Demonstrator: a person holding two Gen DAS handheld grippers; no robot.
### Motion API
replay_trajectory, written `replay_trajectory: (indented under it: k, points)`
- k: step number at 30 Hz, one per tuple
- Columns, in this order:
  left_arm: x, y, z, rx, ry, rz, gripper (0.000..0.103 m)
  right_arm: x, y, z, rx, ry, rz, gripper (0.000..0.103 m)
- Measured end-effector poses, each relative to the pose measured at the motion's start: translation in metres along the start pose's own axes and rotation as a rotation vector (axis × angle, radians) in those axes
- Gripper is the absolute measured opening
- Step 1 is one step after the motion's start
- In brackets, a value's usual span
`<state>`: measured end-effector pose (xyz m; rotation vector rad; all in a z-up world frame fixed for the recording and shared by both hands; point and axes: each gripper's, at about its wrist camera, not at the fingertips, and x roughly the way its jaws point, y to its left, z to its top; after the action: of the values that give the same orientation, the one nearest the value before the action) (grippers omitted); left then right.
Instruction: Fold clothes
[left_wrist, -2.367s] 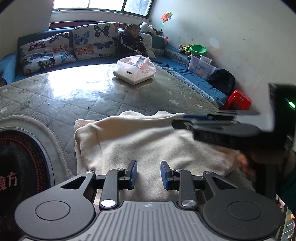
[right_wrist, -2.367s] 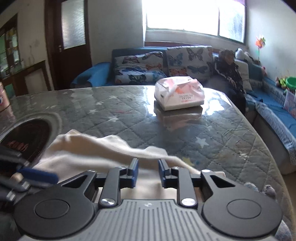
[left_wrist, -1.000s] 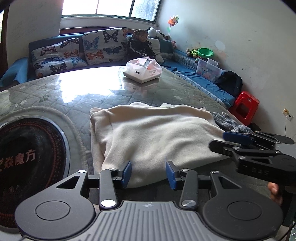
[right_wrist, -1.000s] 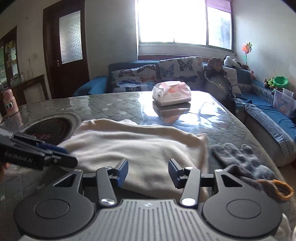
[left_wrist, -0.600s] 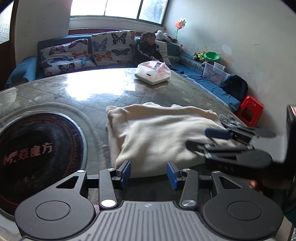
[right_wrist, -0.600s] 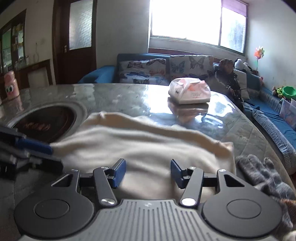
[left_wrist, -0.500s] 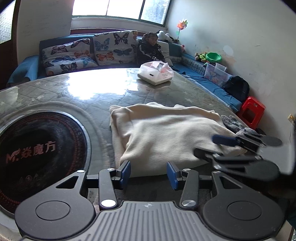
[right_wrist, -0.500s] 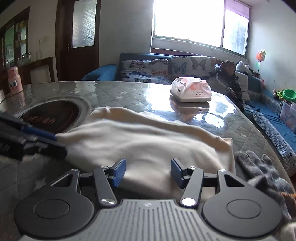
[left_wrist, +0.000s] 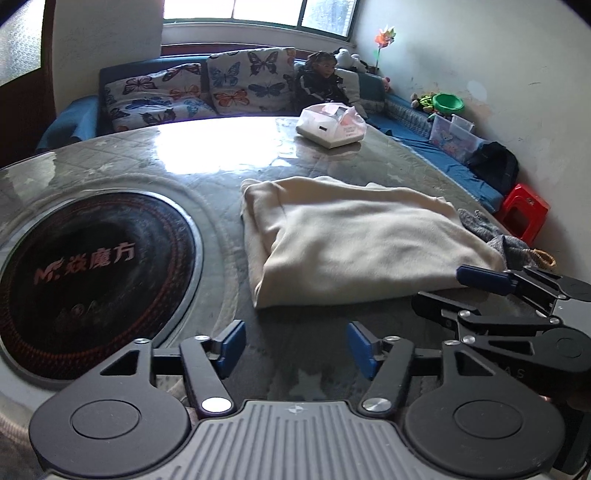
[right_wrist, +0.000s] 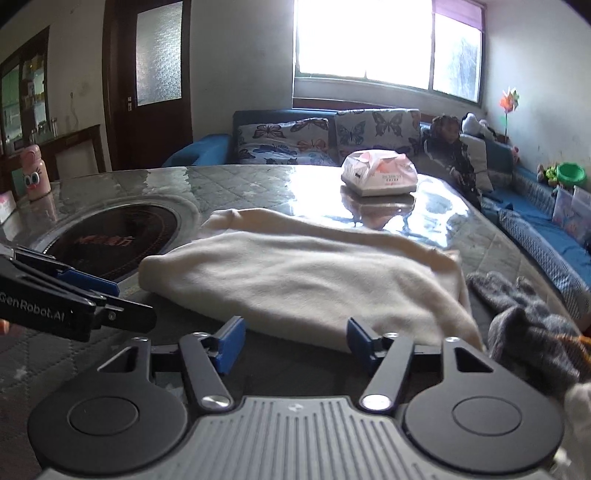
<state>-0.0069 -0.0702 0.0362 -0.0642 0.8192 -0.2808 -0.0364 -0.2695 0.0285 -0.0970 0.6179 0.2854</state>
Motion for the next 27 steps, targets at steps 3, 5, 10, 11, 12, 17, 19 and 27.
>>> replay_trajectory:
  k: [3, 5, 10, 11, 12, 17, 19, 27]
  points:
    - [-0.006, 0.000, -0.005, -0.004, -0.007, 0.017, 0.074, -0.004, 0.005, -0.004, -0.001, 0.007, -0.001, 0.074]
    - [-0.010, 0.001, -0.008, -0.007, -0.011, 0.028, 0.079, -0.005, 0.007, -0.007, 0.003, 0.017, 0.001, 0.077]
    - [-0.019, 0.001, -0.016, -0.011, -0.027, 0.061, 0.091, -0.009, 0.010, -0.010, 0.023, 0.034, 0.003, 0.087]
    - [-0.021, 0.001, -0.018, -0.010, -0.030, 0.067, 0.093, -0.009, 0.011, -0.011, 0.026, 0.037, 0.005, 0.089]
    - [-0.022, 0.002, -0.020, -0.009, -0.032, 0.073, 0.095, -0.010, 0.012, -0.012, 0.029, 0.039, 0.004, 0.091]
    - [-0.027, 0.000, -0.029, 0.009, -0.041, 0.113, 0.101, -0.013, 0.015, -0.015, 0.050, 0.051, 0.004, 0.097]
    - [-0.029, 0.001, -0.033, 0.010, -0.044, 0.124, 0.102, -0.015, 0.016, -0.017, 0.058, 0.055, -0.001, 0.098]
    - [-0.037, 0.001, -0.046, -0.023, -0.038, 0.128, 0.103, -0.026, 0.019, -0.024, 0.053, 0.055, -0.028, 0.103]
